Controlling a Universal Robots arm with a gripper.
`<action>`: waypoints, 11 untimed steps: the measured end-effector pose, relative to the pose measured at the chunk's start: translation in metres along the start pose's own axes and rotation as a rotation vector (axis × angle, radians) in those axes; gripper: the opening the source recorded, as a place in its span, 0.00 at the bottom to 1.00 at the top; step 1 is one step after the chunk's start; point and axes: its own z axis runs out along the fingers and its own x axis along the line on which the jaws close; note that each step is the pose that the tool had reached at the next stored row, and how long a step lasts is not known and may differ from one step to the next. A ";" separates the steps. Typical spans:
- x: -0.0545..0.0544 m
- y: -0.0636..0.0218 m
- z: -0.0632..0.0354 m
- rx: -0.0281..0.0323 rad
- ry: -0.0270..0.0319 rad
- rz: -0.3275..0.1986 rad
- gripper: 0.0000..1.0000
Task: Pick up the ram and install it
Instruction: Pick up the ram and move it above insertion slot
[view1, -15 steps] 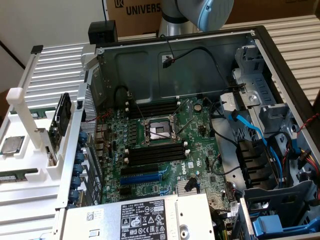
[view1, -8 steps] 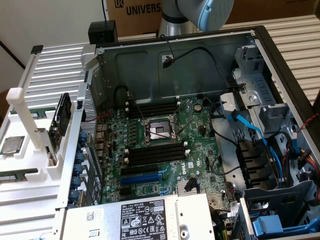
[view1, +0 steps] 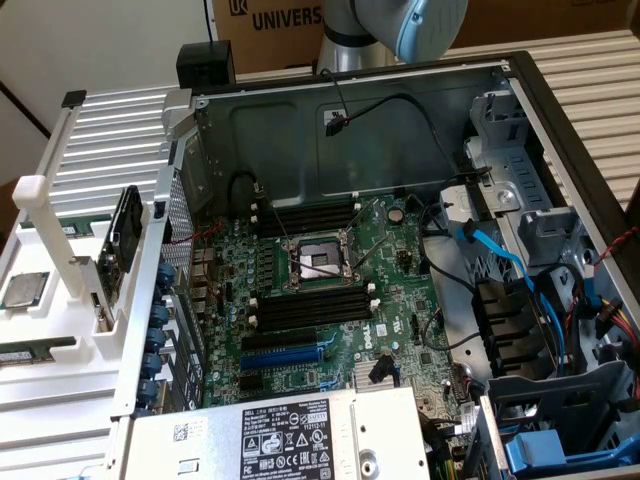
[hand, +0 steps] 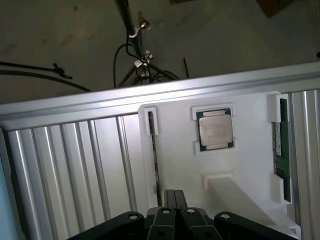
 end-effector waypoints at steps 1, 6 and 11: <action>0.000 0.0001 0.0019 0.0001 -0.0001 0.000 0.10; 0.002 0.0002 0.0108 0.0000 -0.0001 -0.001 0.10; 0.009 -0.0026 0.0191 -0.0075 0.0011 -0.001 0.10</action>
